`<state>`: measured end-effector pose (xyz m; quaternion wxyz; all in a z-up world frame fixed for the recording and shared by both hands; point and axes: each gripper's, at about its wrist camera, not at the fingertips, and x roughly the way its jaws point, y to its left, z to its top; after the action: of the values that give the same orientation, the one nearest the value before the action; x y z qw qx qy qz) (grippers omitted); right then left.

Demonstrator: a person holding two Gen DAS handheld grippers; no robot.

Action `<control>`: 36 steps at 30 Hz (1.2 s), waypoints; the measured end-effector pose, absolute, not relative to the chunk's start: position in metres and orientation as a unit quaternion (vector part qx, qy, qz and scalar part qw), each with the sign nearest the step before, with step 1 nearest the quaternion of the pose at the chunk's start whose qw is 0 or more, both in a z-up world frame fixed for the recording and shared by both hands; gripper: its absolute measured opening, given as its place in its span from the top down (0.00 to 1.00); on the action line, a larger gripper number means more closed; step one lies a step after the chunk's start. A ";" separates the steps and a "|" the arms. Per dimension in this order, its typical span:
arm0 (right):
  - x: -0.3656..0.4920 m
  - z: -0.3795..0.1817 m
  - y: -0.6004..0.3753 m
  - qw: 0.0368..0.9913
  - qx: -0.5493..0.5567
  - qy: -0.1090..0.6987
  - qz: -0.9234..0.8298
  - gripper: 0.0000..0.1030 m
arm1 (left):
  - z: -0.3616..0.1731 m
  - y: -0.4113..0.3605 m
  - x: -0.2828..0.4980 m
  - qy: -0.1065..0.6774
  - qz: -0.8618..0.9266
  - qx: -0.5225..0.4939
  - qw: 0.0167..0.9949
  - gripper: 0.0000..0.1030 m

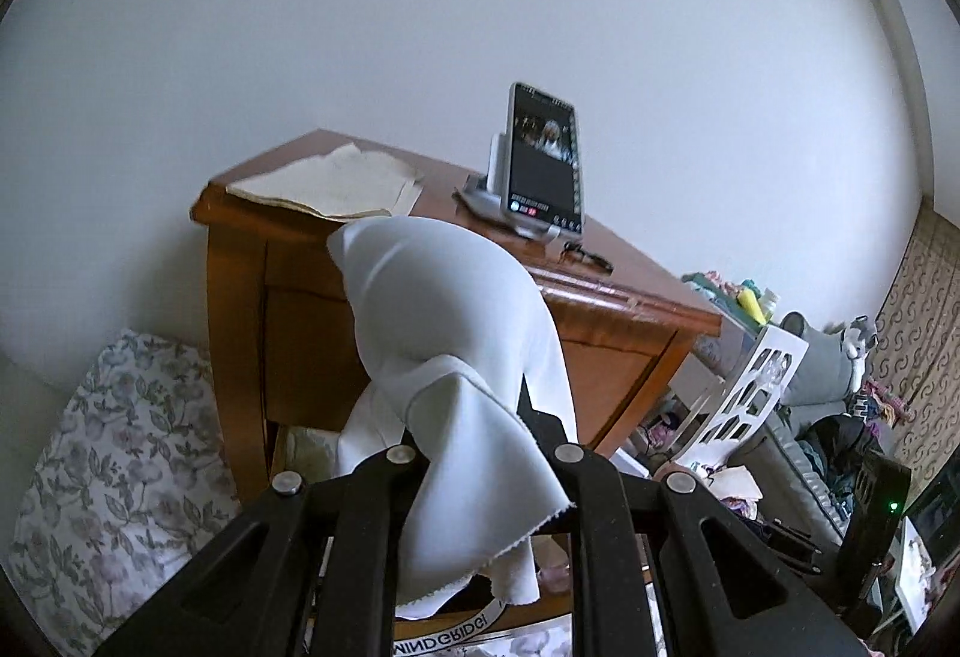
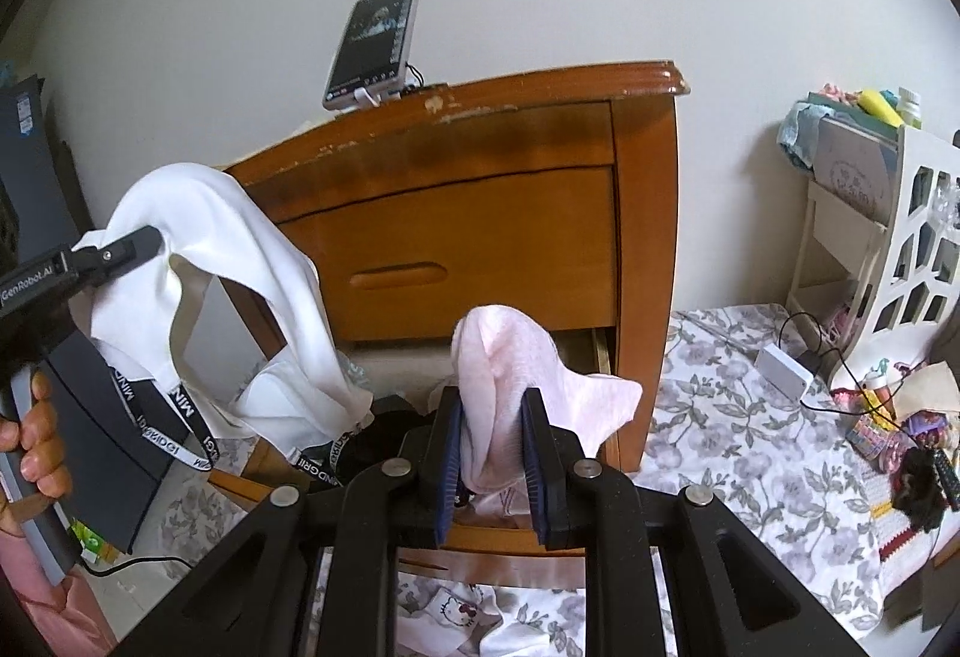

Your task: Organize soft objects

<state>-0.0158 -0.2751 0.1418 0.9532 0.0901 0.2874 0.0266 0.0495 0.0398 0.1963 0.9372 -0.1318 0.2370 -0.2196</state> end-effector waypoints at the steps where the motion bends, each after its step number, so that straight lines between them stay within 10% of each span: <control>1: -0.018 0.144 -0.275 0.954 0.090 0.286 0.027 0.80 | 0.198 0.040 0.048 0.235 -0.219 -0.132 0.938 0.86; 36: -0.124 0.212 -0.251 0.974 0.063 0.213 0.032 0.80 | 0.261 0.065 -0.082 0.155 -0.241 -0.136 0.948 0.86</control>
<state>-0.1239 -0.2515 0.2117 0.9744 0.0629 0.2135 0.0322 -0.0823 0.0648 0.2608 0.9483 -0.1359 0.1553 -0.2410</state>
